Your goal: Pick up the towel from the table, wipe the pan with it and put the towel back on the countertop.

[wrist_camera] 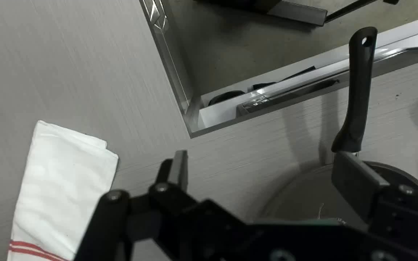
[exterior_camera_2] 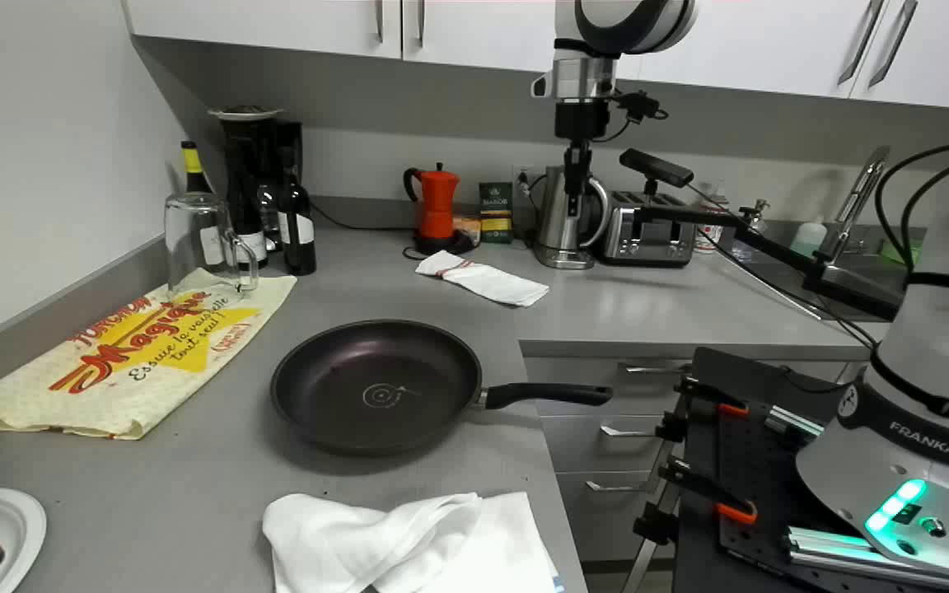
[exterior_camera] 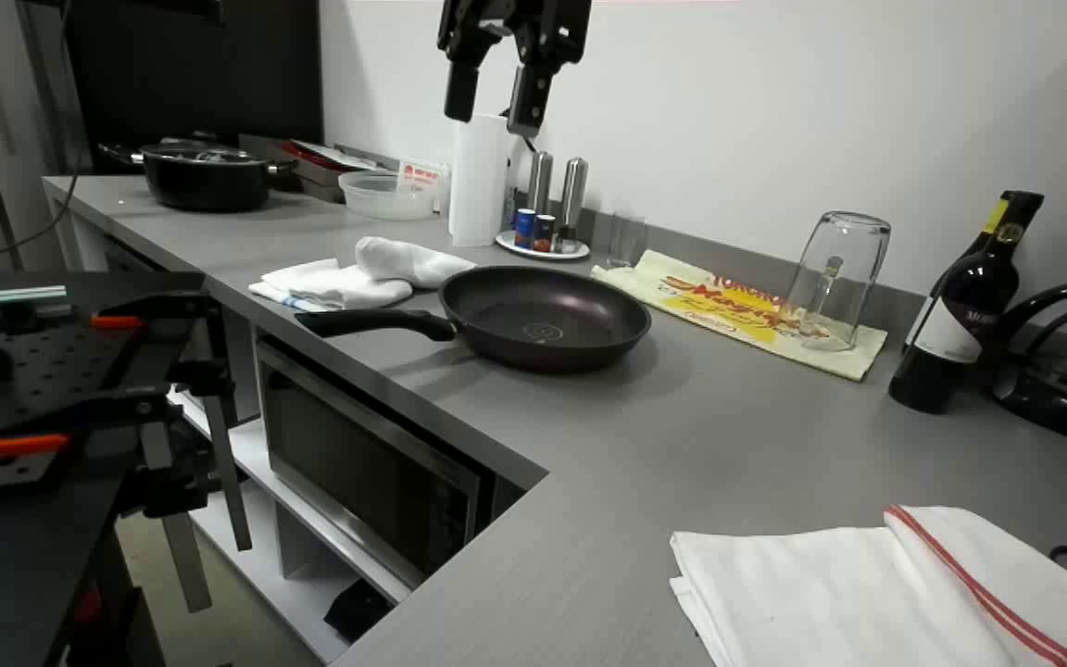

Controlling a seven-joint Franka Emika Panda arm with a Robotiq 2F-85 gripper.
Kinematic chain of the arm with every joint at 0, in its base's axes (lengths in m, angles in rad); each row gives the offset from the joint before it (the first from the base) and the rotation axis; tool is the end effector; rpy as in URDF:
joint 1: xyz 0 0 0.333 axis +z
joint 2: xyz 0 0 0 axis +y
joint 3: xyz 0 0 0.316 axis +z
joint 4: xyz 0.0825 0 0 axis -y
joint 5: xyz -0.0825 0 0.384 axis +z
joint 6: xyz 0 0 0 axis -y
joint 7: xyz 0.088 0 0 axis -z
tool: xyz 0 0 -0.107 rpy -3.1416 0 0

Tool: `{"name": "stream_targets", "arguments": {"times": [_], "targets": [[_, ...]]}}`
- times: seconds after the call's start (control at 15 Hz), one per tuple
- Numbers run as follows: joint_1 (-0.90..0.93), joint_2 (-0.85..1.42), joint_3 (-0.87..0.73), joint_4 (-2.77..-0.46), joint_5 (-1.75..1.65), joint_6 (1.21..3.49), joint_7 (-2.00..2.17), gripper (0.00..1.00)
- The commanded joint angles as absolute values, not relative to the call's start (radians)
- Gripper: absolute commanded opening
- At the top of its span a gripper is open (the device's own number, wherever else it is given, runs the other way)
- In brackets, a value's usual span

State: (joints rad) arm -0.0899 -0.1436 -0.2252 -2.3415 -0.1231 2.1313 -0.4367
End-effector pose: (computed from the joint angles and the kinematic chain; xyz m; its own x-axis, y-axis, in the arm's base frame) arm 0.4515 -0.1535 0.3848 0.9772 0.1906 -0.0931 0.1942 -0.9805 0.0310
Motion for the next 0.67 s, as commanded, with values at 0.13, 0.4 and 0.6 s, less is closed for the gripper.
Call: {"name": "stream_targets", "arguments": {"times": [0.13, 0.4, 0.6], "targets": [[-0.093, -0.095, -0.194, -2.326, -0.097, 2.157, -0.417, 1.0], [-0.061, -0.015, -0.132, -2.314, -0.048, 2.212, -0.388, 1.0], [-0.036, 0.047, -0.077, -2.302, -0.034, 2.257, -0.348, 1.0]]}}
